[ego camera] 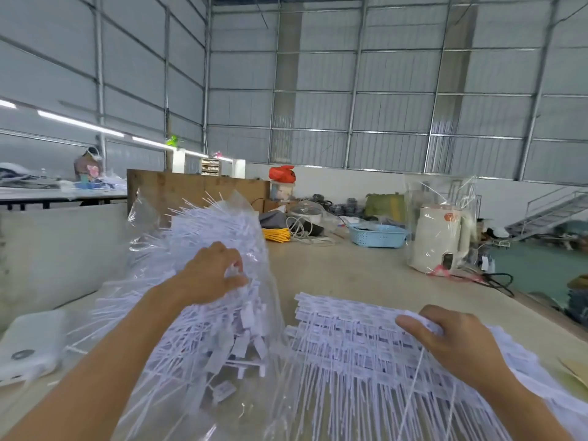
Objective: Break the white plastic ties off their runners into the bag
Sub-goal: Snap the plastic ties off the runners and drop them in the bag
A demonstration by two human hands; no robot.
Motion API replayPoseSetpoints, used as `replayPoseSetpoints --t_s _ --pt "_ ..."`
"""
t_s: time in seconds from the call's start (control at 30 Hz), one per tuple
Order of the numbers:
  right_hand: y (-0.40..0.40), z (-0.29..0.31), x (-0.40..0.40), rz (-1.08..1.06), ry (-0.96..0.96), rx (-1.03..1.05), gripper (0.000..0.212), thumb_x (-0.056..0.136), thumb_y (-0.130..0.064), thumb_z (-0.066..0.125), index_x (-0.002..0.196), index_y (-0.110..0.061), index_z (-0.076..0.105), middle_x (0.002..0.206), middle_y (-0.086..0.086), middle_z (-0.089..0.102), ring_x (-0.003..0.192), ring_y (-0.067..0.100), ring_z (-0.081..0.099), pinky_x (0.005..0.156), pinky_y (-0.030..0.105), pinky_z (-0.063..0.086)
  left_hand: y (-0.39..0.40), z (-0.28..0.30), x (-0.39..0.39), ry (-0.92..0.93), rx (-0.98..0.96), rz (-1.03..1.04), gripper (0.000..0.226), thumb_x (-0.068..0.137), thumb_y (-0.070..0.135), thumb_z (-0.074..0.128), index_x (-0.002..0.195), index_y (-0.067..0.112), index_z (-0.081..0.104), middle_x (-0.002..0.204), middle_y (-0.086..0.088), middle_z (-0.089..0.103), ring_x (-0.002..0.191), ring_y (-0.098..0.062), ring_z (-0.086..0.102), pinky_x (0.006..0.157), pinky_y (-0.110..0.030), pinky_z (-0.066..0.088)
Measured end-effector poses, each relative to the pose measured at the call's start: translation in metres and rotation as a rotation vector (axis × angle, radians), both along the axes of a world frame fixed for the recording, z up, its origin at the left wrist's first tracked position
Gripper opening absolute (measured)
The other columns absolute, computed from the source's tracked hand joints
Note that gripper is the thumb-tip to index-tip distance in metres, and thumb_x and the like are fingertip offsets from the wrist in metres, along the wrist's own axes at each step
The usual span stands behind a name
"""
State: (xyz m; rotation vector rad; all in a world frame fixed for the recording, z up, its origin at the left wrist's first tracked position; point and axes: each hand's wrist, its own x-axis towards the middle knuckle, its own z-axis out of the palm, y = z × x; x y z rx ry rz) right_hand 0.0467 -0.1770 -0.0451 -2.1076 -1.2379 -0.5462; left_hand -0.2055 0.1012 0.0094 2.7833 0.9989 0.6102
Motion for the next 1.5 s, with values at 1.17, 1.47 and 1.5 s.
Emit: replayPoseSetpoints --t_s 1.17,1.47,1.5 --pt "-0.003 -0.002 0.01 0.078 0.064 -0.242 0.043 0.074 -0.069 0.054 0.063 -0.029 0.041 0.058 -0.007 0.041 0.056 0.006 0.04 0.053 0.026 0.03 -0.161 -0.075 0.144 -0.814 -1.22 -0.453 0.021 0.097 0.021 0.053 0.081 0.008 0.047 0.057 -0.006 0.065 0.048 -0.017 0.063 0.047 -0.023 0.048" --pt "0.012 -0.005 0.001 0.2 0.037 -0.253 0.043 0.076 -0.058 0.065 0.049 -0.035 0.04 0.048 -0.009 0.041 0.051 0.001 0.041 0.049 0.021 0.025 -0.153 -0.072 0.15 -0.702 -1.107 -0.376 0.039 0.094 0.025 0.057 0.059 0.01 0.05 0.036 0.002 0.041 0.026 -0.007 0.033 0.033 -0.012 0.024" --pt "0.011 -0.006 0.002 0.19 0.032 -0.267 0.041 0.074 -0.059 0.066 0.049 -0.037 0.042 0.047 -0.012 0.043 0.053 -0.001 0.042 0.05 0.02 0.026 -0.152 -0.071 0.15 -0.668 -1.083 -0.381 0.042 0.094 0.022 0.058 0.056 0.011 0.047 0.036 0.001 0.039 0.026 -0.008 0.029 0.034 -0.012 0.022"
